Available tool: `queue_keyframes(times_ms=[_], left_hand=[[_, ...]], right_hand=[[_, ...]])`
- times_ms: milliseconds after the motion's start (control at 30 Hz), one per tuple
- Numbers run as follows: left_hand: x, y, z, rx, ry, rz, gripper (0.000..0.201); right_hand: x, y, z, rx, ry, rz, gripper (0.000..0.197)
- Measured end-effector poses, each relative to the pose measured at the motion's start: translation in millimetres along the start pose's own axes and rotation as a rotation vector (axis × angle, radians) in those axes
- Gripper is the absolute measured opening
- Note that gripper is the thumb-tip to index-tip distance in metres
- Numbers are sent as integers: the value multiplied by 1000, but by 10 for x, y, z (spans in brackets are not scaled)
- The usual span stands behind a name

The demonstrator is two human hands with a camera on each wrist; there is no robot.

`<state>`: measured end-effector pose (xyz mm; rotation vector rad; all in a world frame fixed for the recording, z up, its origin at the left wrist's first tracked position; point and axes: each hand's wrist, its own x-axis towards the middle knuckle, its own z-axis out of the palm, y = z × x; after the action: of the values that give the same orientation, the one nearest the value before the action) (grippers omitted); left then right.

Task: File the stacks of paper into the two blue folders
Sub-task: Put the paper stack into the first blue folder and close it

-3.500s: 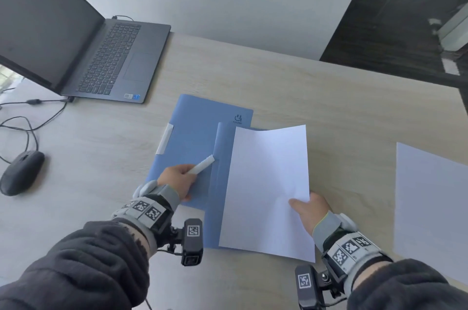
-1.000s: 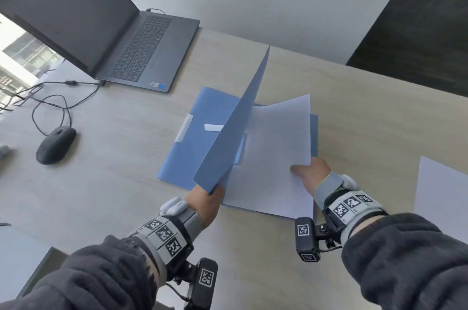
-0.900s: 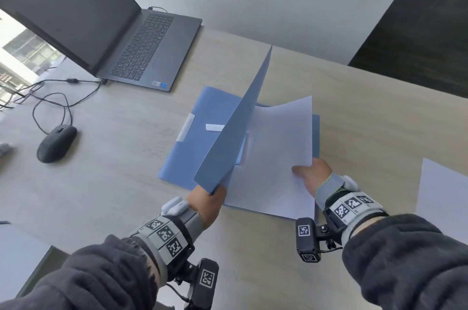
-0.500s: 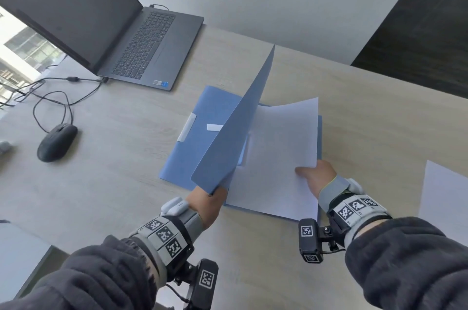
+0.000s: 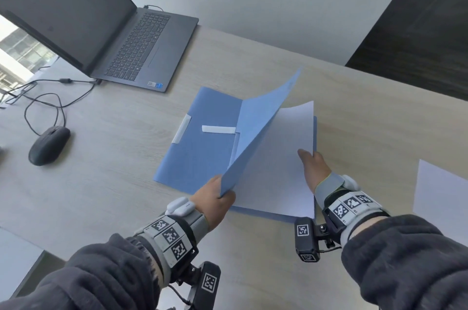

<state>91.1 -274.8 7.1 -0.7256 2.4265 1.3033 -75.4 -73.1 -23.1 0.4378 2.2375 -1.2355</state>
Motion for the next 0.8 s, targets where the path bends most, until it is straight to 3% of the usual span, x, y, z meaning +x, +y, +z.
queue_keyframes(times_ms=[100,200,267,367,467,566,800], left_hand=[[-10,83,8,20,5,72,38],[9,74,18,51,-3,92,41],[24,65,12,58,-8,83,39],[54,19,11,52,-26,99,38],[84,-40,31,86,-77,84,21],[106,-115,84,127,-80,92,61],[132,-63,207,235,-45,92,66]], right_hand=[[-9,-6,-59,-67,-17,80,48],[20,96,-54,-236,-50,59,34],[86,126,-25,-140,-34,41,13],[41,110,-6,-149,6,0,27],[-34,76,-60,-139,74,6,26],[-31,106,-131,-70,120,36,38],[-68,179,-264,206,36,115,64]])
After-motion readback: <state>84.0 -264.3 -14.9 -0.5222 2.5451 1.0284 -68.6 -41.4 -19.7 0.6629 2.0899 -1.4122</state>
